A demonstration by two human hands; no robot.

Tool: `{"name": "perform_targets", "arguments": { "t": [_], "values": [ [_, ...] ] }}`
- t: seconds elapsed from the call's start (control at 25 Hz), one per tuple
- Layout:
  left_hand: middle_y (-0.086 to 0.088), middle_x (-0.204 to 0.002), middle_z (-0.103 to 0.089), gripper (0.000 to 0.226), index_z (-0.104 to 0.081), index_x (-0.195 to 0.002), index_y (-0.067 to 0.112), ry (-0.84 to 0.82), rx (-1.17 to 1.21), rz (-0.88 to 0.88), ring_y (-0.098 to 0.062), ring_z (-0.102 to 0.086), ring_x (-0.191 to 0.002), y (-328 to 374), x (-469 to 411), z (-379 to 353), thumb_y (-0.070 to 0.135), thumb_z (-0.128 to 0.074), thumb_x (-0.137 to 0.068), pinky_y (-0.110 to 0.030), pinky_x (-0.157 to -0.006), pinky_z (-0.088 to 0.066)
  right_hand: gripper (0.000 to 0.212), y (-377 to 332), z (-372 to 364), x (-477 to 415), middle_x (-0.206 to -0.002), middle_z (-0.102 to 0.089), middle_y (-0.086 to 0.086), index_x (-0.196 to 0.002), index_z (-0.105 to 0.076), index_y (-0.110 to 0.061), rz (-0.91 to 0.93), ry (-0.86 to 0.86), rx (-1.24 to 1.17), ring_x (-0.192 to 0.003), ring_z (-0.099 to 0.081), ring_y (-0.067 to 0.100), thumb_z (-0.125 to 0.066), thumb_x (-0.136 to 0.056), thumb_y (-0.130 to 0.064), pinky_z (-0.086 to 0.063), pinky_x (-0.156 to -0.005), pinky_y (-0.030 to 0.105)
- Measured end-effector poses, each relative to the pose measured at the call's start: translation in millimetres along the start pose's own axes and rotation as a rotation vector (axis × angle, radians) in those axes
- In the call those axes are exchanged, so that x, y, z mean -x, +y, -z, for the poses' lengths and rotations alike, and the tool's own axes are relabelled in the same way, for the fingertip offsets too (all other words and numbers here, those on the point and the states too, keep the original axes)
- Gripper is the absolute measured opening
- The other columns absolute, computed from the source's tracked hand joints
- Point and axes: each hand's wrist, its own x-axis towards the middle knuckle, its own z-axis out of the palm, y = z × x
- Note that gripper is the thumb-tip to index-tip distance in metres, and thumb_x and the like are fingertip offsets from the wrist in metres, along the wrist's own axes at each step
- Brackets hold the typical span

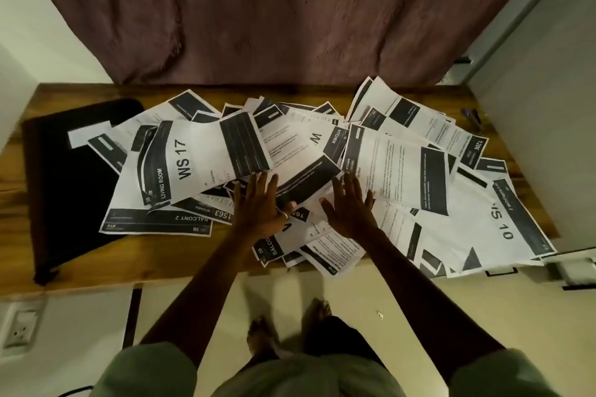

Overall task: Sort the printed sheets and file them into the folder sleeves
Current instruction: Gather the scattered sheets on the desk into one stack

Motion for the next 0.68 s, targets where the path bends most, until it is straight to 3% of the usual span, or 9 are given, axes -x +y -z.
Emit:
{"name": "perform_targets", "arguments": {
  "t": [0.24,0.44,0.68],
  "values": [
    [-0.008,-0.162,-0.024,0.070,-0.036,-0.147,0.023,0.015,0.028,0.138,-0.029,-0.015,-0.151,8,-6,-6,0.069,-0.034,-0.095,-0.062,-0.120,-0.008,0.070,8,7,-28,-0.164,0.001,0.010,-0.155,-0.011,-0.021,0.102,0.030,-0.028,-0.151,0.004,0.031,-0.036,-0.099,-0.055,-0.006,-0.117,0.059],
    [-0.006,-0.160,-0.025,0.063,-0.038,-0.146,0.022,0.006,0.041,0.271,-0.029,-0.020,-0.149,22,-18,-7,0.060,-0.043,-0.096,-0.060,-0.119,-0.016,0.069,33,5,-54,-0.159,-0.018,0.012,-0.150,-0.020,-0.021,0.225,-0.019,-0.018,-0.148,-0.018,0.033,-0.048,-0.094,-0.050,-0.034,-0.112,0.058],
    [-0.011,-0.158,-0.029,0.069,-0.038,-0.147,0.016,0.077,0.075,0.352,-0.032,-0.023,-0.147,39,-25,-21,0.054,-0.056,-0.092,-0.055,-0.117,-0.024,0.070,53,-15,-56,-0.161,-0.012,0.014,-0.151,-0.025,-0.015,0.270,-0.045,0.118,-0.150,-0.008,0.034,-0.049,-0.094,-0.049,-0.023,-0.117,0.057]
  ]
}}
